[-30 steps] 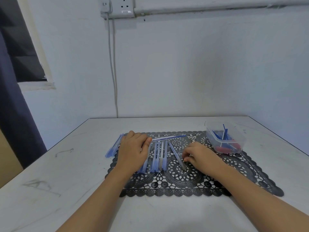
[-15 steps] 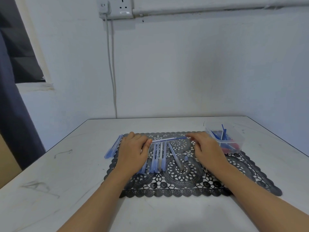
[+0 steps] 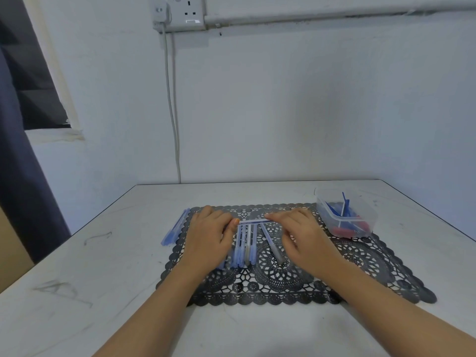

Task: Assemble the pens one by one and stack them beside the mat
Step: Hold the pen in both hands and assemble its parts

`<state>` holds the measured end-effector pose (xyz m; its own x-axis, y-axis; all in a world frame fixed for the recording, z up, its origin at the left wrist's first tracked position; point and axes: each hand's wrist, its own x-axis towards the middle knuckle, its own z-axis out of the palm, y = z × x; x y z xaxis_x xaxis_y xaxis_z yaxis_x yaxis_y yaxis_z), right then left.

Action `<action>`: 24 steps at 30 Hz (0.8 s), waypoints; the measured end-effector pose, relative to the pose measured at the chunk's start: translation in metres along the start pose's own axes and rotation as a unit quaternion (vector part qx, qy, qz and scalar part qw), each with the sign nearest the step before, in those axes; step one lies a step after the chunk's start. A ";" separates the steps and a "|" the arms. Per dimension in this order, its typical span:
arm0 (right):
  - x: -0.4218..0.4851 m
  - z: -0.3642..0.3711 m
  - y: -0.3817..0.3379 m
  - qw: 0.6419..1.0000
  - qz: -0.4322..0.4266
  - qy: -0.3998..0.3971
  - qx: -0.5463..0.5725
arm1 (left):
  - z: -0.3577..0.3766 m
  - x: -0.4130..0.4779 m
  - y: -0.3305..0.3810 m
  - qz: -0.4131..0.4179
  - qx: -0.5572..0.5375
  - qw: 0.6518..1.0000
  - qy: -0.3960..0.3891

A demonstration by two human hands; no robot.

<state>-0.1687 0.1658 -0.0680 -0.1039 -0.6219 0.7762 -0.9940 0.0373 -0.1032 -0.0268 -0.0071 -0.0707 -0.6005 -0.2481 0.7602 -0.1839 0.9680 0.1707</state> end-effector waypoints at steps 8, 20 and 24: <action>0.002 -0.001 0.016 0.998 0.028 0.018 -0.059 | -0.002 0.002 -0.003 -0.013 0.012 1.000 0.006; 0.003 -0.010 0.033 0.995 0.045 0.020 -0.092 | -0.003 0.002 -0.004 -0.029 0.009 1.000 0.009; 0.004 -0.016 0.037 0.986 0.069 0.025 -0.148 | -0.003 0.002 -0.006 -0.034 0.014 0.999 0.008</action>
<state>-0.2064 0.1776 -0.0588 -0.2340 -0.5554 0.7980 -0.9361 0.3504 -0.0306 -0.0247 -0.0129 -0.0680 -0.5728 -0.3127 0.7577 -0.2460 0.9473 0.2050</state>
